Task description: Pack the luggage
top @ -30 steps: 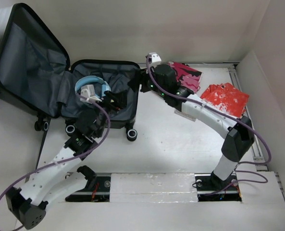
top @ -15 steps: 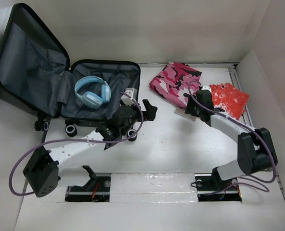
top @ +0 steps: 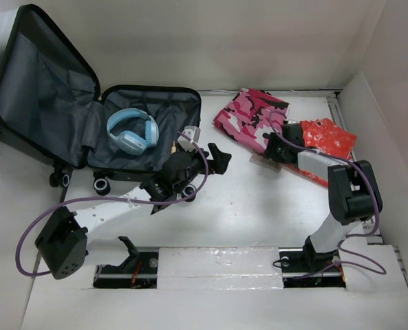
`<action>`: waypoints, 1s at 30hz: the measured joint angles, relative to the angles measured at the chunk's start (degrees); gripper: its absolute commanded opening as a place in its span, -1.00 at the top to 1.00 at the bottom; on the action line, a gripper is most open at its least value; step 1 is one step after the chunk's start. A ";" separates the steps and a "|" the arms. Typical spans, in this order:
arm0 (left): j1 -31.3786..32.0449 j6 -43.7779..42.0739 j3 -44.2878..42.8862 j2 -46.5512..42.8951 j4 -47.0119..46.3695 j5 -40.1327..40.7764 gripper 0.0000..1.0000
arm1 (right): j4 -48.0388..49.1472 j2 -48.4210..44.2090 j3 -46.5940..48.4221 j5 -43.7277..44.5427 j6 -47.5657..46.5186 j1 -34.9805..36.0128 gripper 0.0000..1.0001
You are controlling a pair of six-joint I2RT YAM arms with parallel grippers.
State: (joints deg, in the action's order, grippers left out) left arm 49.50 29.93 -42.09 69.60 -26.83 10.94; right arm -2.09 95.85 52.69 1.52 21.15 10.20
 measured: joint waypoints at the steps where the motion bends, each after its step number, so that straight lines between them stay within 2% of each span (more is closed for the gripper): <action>1: 0.00 0.02 0.04 0.00 -0.07 -0.02 -0.79 | 0.02 0.44 0.42 -0.26 0.00 -0.17 -0.21; 3: 0.00 0.11 0.09 0.00 -0.20 -0.02 -0.79 | -0.20 1.46 1.53 -0.79 0.00 -0.48 -0.24; 6: 0.00 0.15 0.13 0.00 -0.42 -0.11 -0.79 | -1.07 3.04 3.67 -1.53 -0.09 -0.57 -0.41; 14: 0.00 0.15 2.91 -3.78 -0.26 1.46 -0.77 | -4.37 5.53 7.08 -3.96 -0.20 -0.39 -0.46; 16: 0.00 0.11 3.17 -5.75 0.07 2.19 -0.77 | -4.28 5.27 6.75 -4.22 -0.20 0.09 -0.58; 25: 0.00 -0.37 3.32 -9.57 0.07 4.11 -0.77 | -3.45 3.56 3.08 -7.93 -0.52 2.84 -0.58; 30: 0.00 -0.52 4.04 -9.57 0.20 4.17 -0.77 | -1.88 -0.17 -1.70 -8.68 0.26 9.07 -0.58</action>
State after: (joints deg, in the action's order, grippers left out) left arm 49.50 29.41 -38.04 60.03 -26.63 15.11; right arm -3.97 95.68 50.98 -7.16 21.41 19.27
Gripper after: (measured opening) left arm 0.886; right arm 0.787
